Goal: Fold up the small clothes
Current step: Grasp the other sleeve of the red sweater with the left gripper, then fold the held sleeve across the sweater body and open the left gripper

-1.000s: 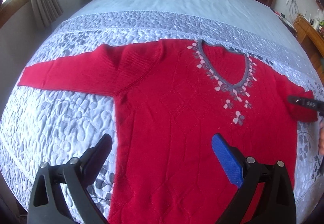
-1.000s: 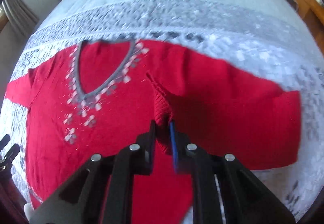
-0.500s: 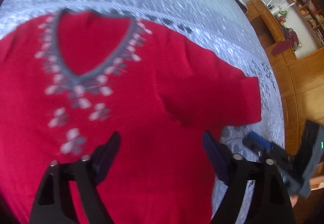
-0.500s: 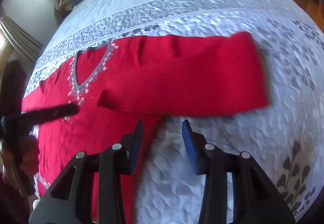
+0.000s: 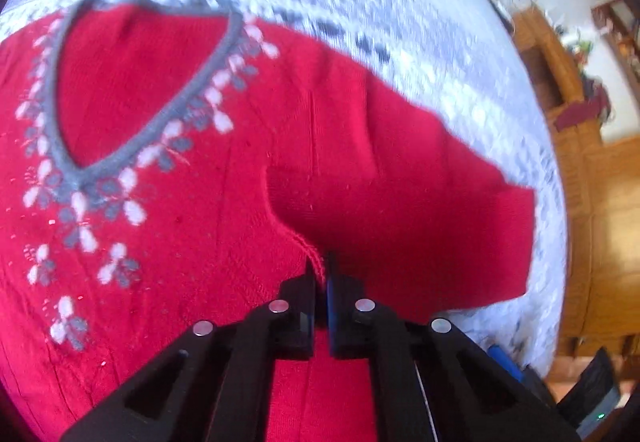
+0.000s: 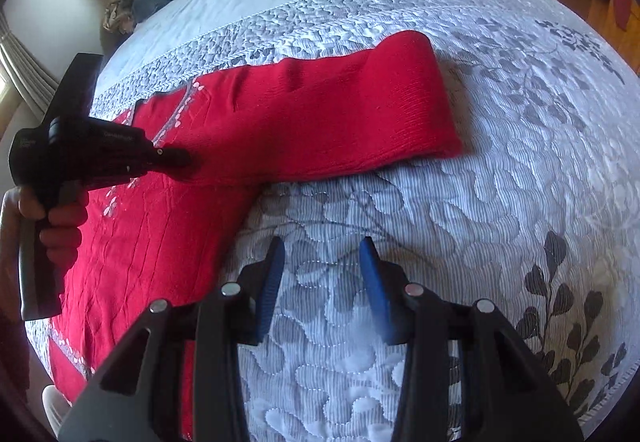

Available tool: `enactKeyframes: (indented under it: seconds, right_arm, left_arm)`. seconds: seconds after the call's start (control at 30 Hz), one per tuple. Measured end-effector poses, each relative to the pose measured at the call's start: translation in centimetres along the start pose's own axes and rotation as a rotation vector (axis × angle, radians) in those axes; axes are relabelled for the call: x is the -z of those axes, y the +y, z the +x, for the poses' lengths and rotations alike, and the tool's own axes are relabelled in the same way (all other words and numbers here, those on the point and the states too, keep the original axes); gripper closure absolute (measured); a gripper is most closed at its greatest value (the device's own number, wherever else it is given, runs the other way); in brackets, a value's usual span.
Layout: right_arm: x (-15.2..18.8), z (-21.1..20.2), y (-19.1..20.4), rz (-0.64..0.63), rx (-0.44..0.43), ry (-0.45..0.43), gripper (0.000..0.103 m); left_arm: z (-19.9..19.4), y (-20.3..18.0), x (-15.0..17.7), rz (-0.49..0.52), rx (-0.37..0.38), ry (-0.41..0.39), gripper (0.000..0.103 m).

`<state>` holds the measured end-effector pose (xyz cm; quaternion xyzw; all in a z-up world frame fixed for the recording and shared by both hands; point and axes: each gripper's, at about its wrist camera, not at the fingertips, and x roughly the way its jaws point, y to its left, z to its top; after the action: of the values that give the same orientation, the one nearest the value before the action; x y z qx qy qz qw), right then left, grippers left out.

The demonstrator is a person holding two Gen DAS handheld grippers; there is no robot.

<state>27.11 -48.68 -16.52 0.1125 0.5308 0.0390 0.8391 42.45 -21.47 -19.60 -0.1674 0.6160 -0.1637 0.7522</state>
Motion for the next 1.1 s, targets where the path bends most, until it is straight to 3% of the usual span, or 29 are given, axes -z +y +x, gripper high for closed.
enactKeyframes:
  seconds: [0.1, 0.2, 0.27, 0.4, 0.57, 0.63, 0.7, 0.87, 0.93, 1.1]
  right_arm:
    - [-0.2, -0.5, 0.2, -0.001, 0.003, -0.01, 0.063]
    - [-0.8, -1.2, 0.2, 0.005, 0.005, -0.027, 0.063]
    - [-1.3, -1.8, 0.1, 0.017, -0.006, -0.036, 0.063]
    - [-2.7, -2.0, 0.7, 0.024, -0.032, -0.036, 0.063]
    - [-5.3, -0.1, 3.1, 0.027, -0.104, -0.007, 0.063]
    - [-7.0, 1.7, 4.4, 0.046, -0.199, 0.028, 0.063]
    - [-8.3, 3.5, 5.7, 0.051, -0.234, 0.059, 0.063]
    - [-9.8, 7.9, 6.8, 0.063, -0.151, 0.149, 0.065]
    - [-9.4, 9.4, 5.9, 0.088, -0.079, 0.201, 0.073]
    - [-8.6, 10.2, 5.2, 0.095, -0.084, 0.198, 0.077]
  left_arm:
    - [-3.8, -0.2, 0.1, 0.044, 0.029, -0.117, 0.1]
    - [-8.0, 1.2, -0.9, 0.056, 0.011, -0.23, 0.1]
    - [-10.9, 3.2, -1.7, 0.046, -0.029, -0.296, 0.1]
    - [-16.0, 9.6, -3.2, 0.014, -0.185, -0.397, 0.1]
    - [-16.8, 18.0, -4.0, -0.106, -0.28, -0.366, 0.1]
    - [-15.5, 20.3, -3.9, -0.145, -0.266, -0.331, 0.099]
    - [-14.4, 21.7, -3.5, -0.162, -0.257, -0.31, 0.099]
    - [-11.6, 22.2, -2.8, -0.148, -0.292, -0.268, 0.099]
    - [-10.7, 22.7, -2.6, -0.143, -0.315, -0.248, 0.098]
    - [-9.9, 23.4, -2.3, -0.127, -0.321, -0.239, 0.093]
